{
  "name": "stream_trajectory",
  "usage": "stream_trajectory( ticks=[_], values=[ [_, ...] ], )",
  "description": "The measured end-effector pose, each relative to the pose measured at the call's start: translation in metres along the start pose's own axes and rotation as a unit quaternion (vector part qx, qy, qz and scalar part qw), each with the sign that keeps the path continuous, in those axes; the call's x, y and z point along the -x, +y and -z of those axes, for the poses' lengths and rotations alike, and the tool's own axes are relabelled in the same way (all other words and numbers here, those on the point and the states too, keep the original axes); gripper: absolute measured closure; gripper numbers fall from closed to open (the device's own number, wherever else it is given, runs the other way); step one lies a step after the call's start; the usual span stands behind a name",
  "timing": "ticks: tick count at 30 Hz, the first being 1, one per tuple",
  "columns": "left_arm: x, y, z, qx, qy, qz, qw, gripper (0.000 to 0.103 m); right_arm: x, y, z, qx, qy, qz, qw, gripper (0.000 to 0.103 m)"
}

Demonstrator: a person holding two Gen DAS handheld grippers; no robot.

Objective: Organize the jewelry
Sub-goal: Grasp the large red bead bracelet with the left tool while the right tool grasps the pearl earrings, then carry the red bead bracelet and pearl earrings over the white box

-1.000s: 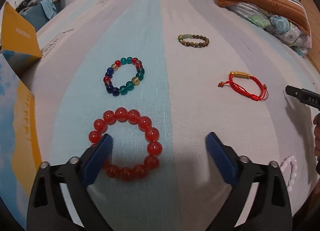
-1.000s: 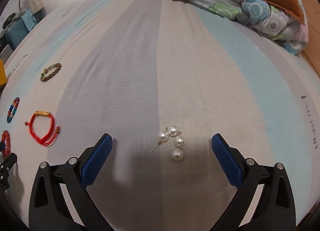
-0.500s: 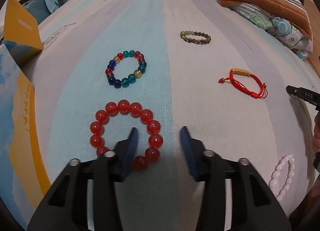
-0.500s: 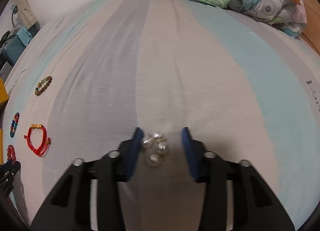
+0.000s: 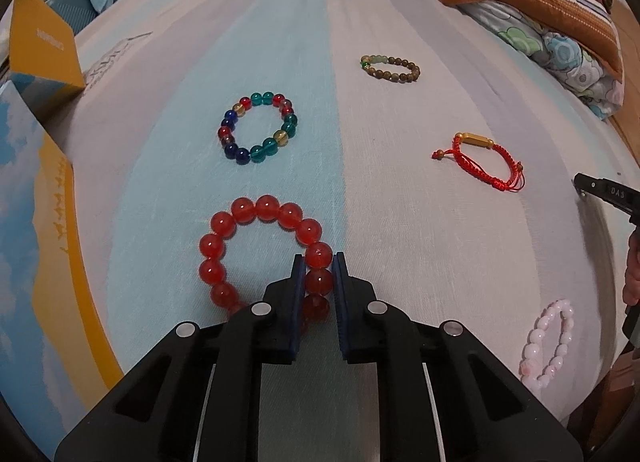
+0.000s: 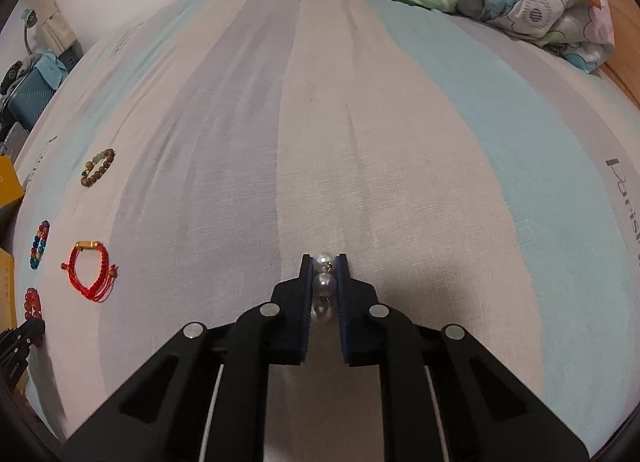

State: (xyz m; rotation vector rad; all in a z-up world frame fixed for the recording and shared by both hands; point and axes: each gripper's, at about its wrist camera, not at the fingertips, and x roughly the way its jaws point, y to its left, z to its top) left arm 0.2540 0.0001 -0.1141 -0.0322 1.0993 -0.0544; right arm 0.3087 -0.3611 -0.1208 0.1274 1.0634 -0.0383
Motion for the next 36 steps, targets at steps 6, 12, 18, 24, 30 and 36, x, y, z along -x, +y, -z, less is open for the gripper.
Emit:
stream_trajectory(
  ticks=[6,12,18,24,30,36],
  values=[
    [0.01,0.003,0.001,0.008,-0.002,0.004,1.0,0.09,0.006,-0.001,0.001,-0.008,-0.001,-0.004,1.0,0.092],
    [0.024,0.004,-0.002,0.015,-0.01,0.01,0.9998,0.09,0.019,0.004,0.005,-0.004,-0.009,-0.005,1.0,0.092],
    [0.037,0.006,0.0,0.024,-0.011,0.015,0.9995,0.09,0.033,0.009,0.009,-0.006,-0.019,-0.008,1.0,0.092],
    [0.053,0.004,0.003,0.023,-0.017,0.016,0.9995,0.09,0.052,0.012,0.014,-0.003,-0.033,-0.007,0.999,0.092],
    [0.069,0.004,0.004,0.024,-0.028,0.019,0.9991,0.09,0.074,0.017,0.02,-0.001,-0.049,-0.008,0.999,0.092],
    [0.091,0.001,0.006,0.018,-0.043,0.033,0.9984,0.09,0.096,0.025,0.03,0.001,-0.064,-0.01,0.998,0.092]
  ],
)
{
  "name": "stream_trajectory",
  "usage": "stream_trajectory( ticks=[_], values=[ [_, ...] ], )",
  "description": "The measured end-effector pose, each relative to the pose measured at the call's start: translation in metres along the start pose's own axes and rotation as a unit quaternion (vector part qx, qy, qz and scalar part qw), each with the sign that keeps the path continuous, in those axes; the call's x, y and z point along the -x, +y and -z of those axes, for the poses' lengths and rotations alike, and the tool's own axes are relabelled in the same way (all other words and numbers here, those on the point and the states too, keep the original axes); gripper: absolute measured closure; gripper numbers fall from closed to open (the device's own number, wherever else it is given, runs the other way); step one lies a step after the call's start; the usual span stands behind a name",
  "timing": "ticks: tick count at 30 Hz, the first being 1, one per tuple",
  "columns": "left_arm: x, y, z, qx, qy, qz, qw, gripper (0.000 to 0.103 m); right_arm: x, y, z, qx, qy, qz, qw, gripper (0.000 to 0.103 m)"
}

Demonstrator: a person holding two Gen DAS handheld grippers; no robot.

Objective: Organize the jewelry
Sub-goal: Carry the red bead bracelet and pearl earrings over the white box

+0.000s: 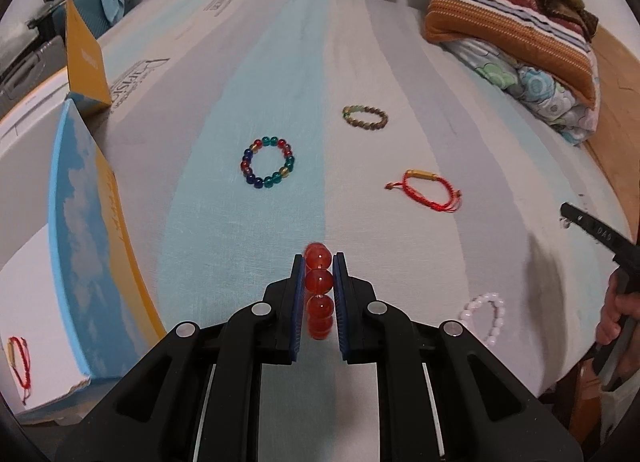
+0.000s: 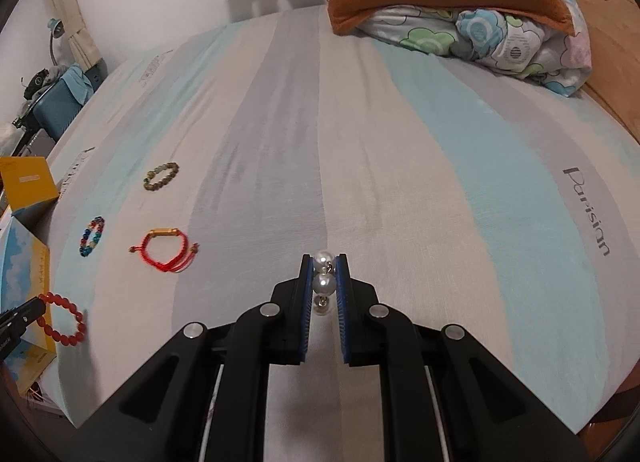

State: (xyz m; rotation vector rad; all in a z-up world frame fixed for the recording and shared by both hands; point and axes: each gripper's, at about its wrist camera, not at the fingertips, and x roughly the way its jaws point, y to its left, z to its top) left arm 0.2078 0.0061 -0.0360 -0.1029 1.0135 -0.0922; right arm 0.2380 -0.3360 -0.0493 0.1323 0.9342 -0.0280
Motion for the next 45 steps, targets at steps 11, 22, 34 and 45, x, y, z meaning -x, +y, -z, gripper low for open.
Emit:
stream_trajectory(
  ticks=[11,22,34,45],
  values=[
    [0.039,-0.017,0.013,-0.026,-0.022,-0.003,0.9994,0.09,0.044,0.018,0.023,0.016,-0.024,0.012,1.0,0.092],
    [0.074,-0.018,0.029,-0.036,-0.033,-0.023,0.9986,0.09,0.082,0.042,0.036,0.022,-0.021,0.014,0.999,0.092],
    [0.105,-0.001,0.033,-0.037,-0.035,-0.046,0.9976,0.09,0.103,0.088,0.04,0.036,-0.023,-0.001,0.999,0.092],
    [0.135,0.014,0.023,-0.028,-0.057,-0.041,0.9972,0.09,0.118,0.132,0.028,0.057,-0.032,-0.023,0.998,0.092]
  ],
)
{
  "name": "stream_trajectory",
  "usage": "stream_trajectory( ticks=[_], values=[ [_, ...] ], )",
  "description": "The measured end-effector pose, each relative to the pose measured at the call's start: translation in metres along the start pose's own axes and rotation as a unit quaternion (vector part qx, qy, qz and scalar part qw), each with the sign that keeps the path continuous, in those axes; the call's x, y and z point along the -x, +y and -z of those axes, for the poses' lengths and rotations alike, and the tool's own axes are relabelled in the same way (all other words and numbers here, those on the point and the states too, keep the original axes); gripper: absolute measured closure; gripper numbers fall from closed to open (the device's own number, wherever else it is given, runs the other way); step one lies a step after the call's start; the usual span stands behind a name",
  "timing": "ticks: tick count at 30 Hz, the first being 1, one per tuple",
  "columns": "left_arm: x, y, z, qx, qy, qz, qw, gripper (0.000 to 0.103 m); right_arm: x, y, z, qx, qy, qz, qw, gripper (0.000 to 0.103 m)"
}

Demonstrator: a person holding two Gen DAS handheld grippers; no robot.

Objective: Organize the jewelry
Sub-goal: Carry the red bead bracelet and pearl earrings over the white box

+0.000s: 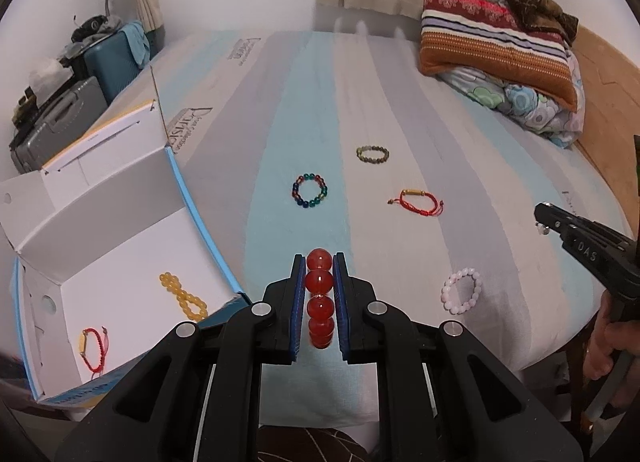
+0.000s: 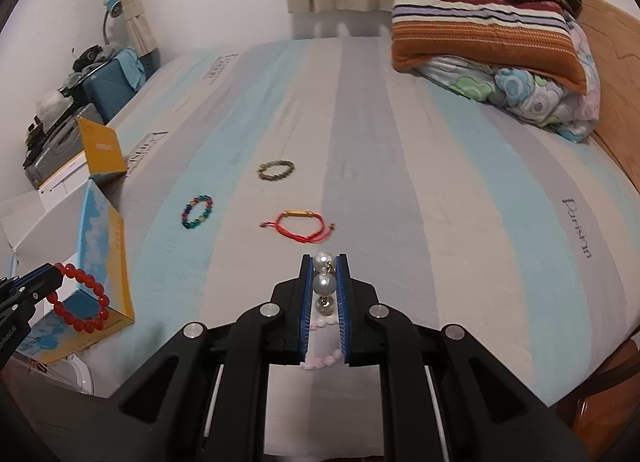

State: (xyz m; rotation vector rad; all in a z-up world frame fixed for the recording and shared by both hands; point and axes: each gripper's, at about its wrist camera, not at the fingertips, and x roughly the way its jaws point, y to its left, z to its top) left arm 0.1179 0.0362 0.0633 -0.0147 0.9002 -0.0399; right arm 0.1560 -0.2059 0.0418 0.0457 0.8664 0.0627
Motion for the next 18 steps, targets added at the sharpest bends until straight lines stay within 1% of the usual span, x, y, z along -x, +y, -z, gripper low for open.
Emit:
stream_trajectory(
  ticks=[10,18],
  values=[
    [0.021,0.025,-0.009,0.017,-0.016,-0.002,0.9997,0.09,0.006,0.045,-0.012,0.025,-0.009,-0.021,0.999,0.092],
    [0.039,0.058,-0.011,0.034,-0.025,-0.026,0.9988,0.09,0.01,0.086,-0.019,0.048,-0.014,-0.04,0.998,0.092]
  ],
)
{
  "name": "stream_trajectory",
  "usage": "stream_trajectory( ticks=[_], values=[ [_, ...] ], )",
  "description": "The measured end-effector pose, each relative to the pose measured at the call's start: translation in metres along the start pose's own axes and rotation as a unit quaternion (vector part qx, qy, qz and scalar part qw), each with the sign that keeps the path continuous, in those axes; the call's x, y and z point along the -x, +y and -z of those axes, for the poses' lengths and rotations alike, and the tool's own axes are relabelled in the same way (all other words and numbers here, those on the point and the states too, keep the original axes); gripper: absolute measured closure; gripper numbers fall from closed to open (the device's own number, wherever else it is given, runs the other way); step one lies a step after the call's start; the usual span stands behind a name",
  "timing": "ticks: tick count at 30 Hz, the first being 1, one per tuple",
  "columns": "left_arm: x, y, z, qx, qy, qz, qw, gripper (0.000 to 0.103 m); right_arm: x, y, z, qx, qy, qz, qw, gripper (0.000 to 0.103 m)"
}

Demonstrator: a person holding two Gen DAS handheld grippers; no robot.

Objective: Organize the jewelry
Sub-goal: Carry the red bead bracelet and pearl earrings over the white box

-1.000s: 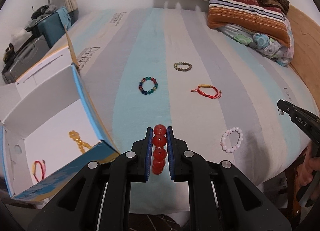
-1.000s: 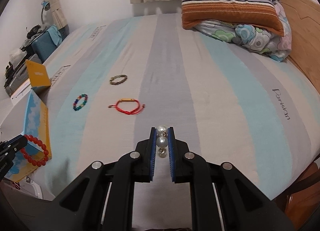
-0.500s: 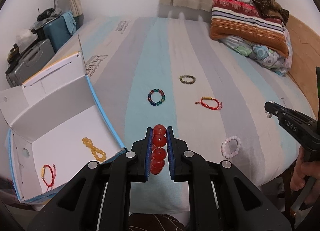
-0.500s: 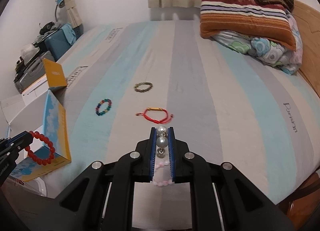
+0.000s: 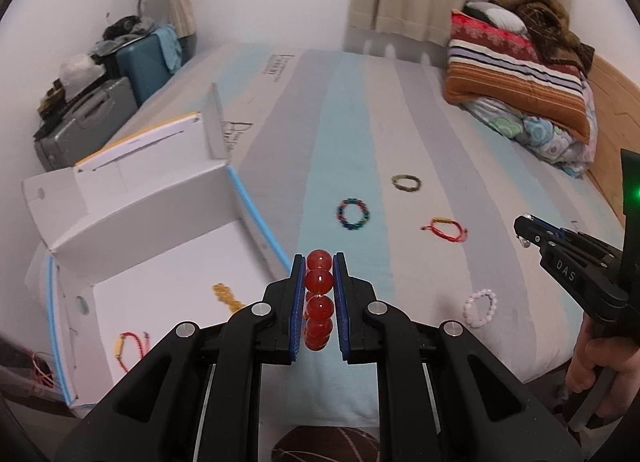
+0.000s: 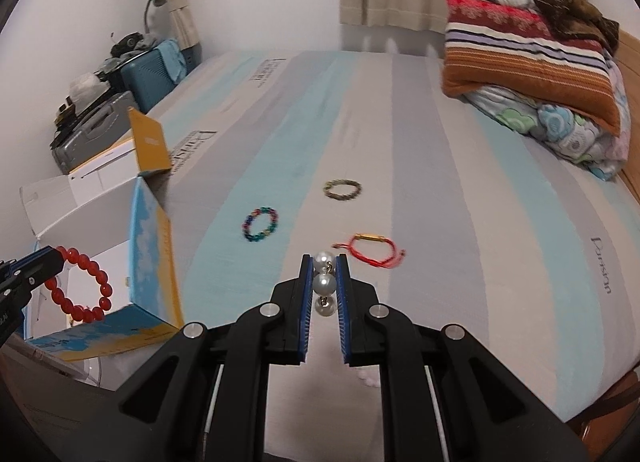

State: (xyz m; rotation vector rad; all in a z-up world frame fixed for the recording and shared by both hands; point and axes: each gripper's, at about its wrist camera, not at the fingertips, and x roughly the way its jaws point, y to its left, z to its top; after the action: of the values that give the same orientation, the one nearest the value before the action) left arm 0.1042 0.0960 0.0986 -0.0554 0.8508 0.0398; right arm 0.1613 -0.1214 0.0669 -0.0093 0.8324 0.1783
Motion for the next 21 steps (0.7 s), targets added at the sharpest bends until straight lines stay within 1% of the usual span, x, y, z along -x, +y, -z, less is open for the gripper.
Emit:
stream_trajectory(
  ticks=[4,11,21],
  values=[
    [0.003,0.023,0.002,0.015,0.001,-0.012,0.9998,0.09,-0.002,0.023,-0.002,0.015,-0.001,-0.012,1.0,0.092],
    [0.008,0.069,0.01,0.041,0.003,-0.038,0.9985,0.09,-0.005,0.075,-0.012,0.048,-0.003,-0.039,0.998,0.092],
    [0.014,0.147,0.033,0.09,0.018,-0.079,0.9926,0.09,-0.013,0.162,-0.018,0.099,-0.004,-0.084,0.992,0.092]
  ],
)
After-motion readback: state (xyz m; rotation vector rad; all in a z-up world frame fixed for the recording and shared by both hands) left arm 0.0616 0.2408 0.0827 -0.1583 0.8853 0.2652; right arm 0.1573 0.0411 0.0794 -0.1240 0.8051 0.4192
